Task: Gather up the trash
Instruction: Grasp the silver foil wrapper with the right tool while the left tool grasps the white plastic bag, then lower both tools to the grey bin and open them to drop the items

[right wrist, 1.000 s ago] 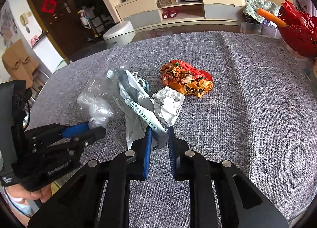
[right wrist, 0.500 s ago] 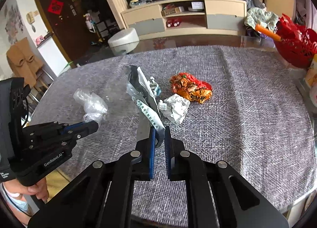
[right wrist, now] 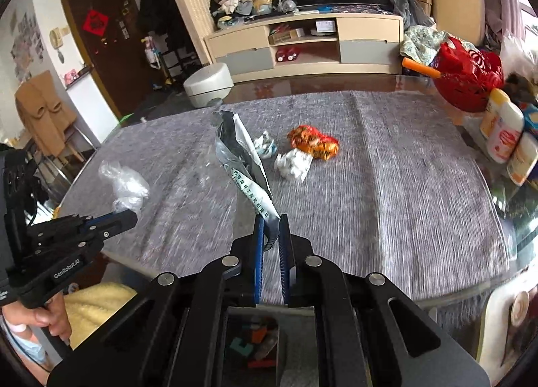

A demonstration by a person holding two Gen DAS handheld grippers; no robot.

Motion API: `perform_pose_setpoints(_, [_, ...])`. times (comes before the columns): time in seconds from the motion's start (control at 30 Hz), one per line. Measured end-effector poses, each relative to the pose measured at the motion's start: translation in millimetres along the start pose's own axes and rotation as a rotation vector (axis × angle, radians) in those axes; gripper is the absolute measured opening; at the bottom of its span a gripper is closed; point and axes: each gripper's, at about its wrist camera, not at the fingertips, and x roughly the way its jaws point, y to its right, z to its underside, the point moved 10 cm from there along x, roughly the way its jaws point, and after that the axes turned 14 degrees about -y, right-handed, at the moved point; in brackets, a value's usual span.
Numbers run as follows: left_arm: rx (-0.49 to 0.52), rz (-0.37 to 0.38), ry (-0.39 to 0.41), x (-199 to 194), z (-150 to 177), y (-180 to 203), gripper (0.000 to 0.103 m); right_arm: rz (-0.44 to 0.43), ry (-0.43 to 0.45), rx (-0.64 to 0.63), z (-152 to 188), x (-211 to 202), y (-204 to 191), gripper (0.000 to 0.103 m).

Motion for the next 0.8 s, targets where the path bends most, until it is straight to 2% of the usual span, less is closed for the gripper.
perform_pose_setpoints(0.37, [0.018, 0.031, -0.019, -20.4, 72.1, 23.7, 0.002, -0.06, -0.079, -0.052, 79.5, -7.3, -32.8, 0.01])
perform_pose_setpoints(0.57, [0.0, 0.043, -0.064, -13.0, 111.8, 22.0, 0.002, -0.074, -0.115, -0.055, 109.7, -5.6, -39.7, 0.01])
perform_pose_setpoints(0.8, [-0.039, 0.058, -0.141, 10.5, 157.6, 16.5, 0.003, -0.058, -0.228, -0.062, 155.1, 26.5, -48.0, 0.01])
